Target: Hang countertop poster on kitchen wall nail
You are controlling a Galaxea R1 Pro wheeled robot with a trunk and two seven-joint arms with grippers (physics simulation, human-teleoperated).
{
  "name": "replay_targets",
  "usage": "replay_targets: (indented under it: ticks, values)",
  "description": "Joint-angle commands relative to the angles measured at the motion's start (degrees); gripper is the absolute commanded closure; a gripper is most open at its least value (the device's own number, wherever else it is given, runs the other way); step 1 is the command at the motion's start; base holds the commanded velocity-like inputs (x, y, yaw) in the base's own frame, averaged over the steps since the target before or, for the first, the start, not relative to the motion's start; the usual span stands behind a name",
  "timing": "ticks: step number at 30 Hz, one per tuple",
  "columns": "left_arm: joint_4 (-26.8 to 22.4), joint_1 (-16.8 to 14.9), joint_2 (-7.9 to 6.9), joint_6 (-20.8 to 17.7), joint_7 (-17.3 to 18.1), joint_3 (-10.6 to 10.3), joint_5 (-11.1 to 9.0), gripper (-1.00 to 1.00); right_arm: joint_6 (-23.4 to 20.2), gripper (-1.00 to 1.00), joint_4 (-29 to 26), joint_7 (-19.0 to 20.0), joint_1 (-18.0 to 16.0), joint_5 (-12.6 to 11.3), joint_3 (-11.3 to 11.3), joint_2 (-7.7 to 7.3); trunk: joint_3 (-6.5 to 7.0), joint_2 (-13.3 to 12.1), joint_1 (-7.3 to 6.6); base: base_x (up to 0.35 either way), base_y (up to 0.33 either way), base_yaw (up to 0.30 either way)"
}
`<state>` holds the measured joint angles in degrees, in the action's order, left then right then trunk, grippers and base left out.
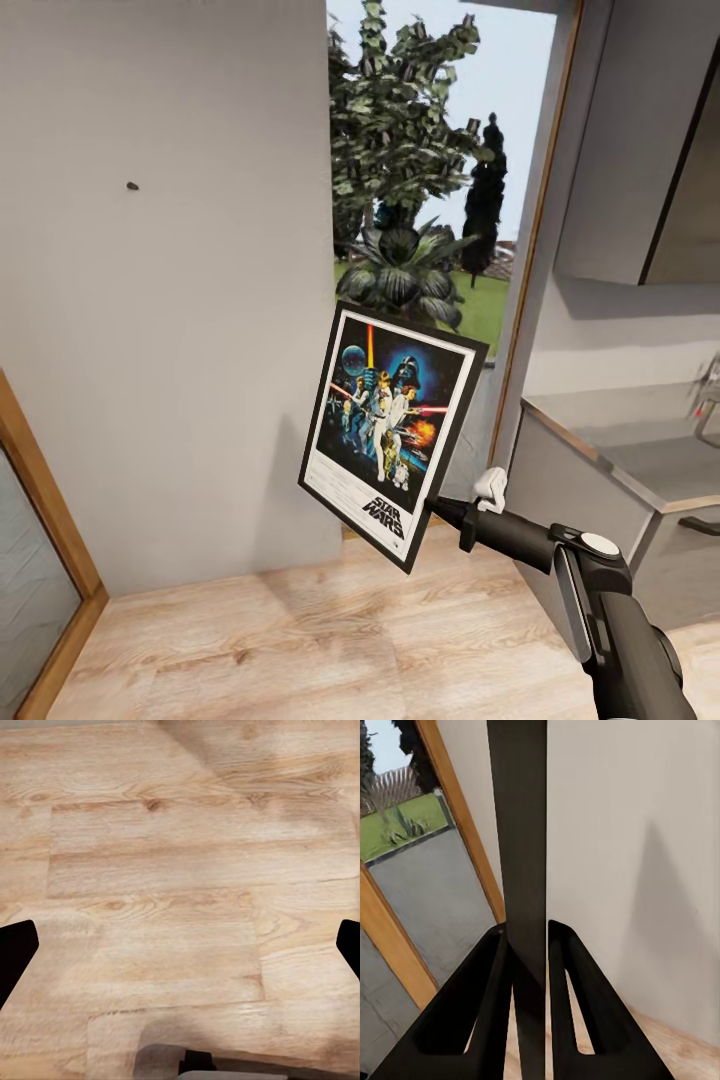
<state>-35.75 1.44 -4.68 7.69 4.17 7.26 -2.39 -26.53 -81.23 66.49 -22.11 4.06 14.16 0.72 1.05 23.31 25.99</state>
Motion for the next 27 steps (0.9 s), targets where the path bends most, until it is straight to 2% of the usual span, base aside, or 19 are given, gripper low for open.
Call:
replay_targets:
  ticks: [1, 23, 27]
  values:
    - [-0.03, 0.03, 0.02, 0.04, 0.43, 0.2, -0.25, -1.0, -0.47, 1.0, -0.06, 0.48, -0.04, 0.34, 0.17, 0.08, 0.18, -0.39, -0.2, 0.0, 0.0, 0.014]
    - [-0.05, 0.0, 0.02, 0.07, 0.42, 0.21, -0.25, -1.0, -0.43, 1.0, -0.17, 0.52, -0.04, 0.41, 0.09, 0.09, 0.18, -0.39, -0.2, 0.0, 0.0, 0.07]
    - [-0.03, -0.02, 0.01, 0.12, 0.44, 0.21, -0.25, -1.0, -0.43, 1.0, -0.23, 0.49, -0.04, 0.49, -0.03, 0.15, 0.18, -0.39, -0.2, 0.0, 0.0, 0.211]
